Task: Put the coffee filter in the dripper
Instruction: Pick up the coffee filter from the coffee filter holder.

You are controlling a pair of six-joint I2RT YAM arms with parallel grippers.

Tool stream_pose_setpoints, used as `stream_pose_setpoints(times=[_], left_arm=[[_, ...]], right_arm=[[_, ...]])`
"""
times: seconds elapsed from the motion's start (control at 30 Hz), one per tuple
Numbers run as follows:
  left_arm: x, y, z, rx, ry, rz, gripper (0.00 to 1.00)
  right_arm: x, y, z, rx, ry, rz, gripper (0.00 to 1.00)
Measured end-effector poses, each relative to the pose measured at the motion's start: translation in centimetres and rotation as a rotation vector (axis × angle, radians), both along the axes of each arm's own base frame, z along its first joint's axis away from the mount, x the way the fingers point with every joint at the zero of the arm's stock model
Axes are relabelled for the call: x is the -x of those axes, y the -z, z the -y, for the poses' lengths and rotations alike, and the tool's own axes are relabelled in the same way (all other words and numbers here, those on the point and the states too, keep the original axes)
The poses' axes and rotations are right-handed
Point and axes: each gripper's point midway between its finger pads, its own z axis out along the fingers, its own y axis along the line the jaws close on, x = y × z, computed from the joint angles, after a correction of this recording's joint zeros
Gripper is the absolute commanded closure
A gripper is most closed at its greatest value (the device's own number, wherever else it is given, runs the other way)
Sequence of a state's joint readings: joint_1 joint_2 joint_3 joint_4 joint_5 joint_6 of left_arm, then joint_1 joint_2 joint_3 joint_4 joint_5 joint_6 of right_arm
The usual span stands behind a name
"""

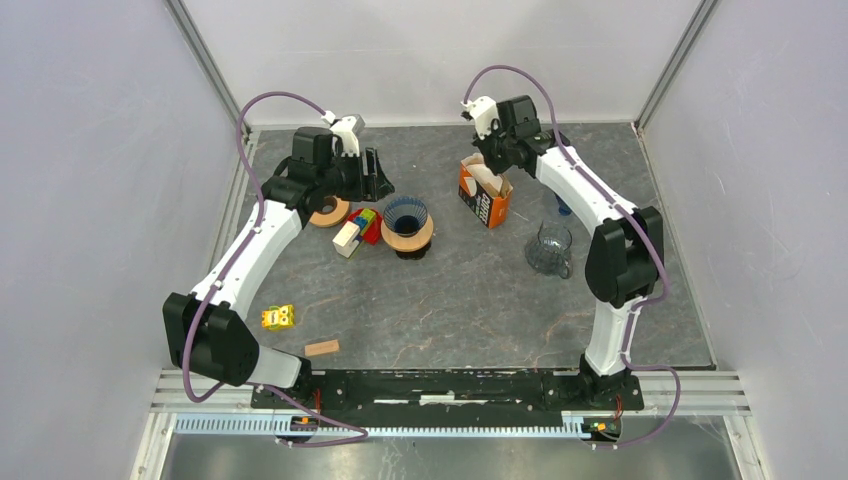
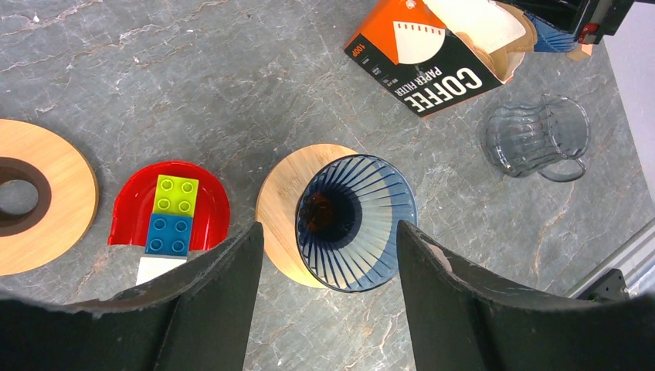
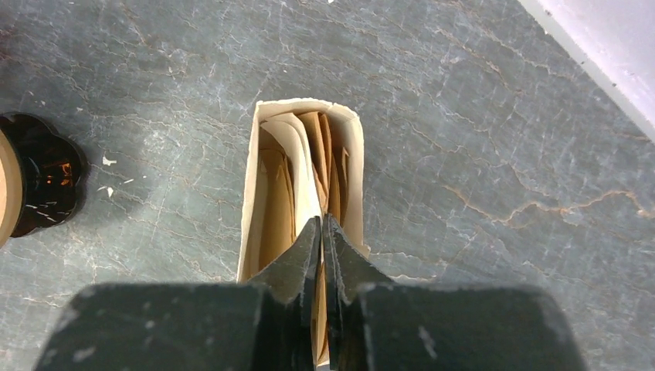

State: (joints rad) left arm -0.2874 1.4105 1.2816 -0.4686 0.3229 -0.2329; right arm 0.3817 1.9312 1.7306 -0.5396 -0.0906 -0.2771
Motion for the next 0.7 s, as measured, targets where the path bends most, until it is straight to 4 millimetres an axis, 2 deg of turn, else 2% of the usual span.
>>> stream_pose_setpoints(times=[0.3,0.47,0.7], left_arm=[[0.0,0.1,0.0,0.000,0.000,0.001,0.29],[0.0,0.2,0.0,0.000,0.000,0.000,0.29],[0.0,0.4,0.0,-0.001,0.000,-0.003,0.29]], right_arm=[[-0.3,1.4,0.6,-0.085,0.028,-0.070,0.90],[-0.1,1.8,0.2,-0.118,0.026,-0.097,0.82],[0.0,2.3,-0.2,-0.136,0.020,-0.117,0.77]])
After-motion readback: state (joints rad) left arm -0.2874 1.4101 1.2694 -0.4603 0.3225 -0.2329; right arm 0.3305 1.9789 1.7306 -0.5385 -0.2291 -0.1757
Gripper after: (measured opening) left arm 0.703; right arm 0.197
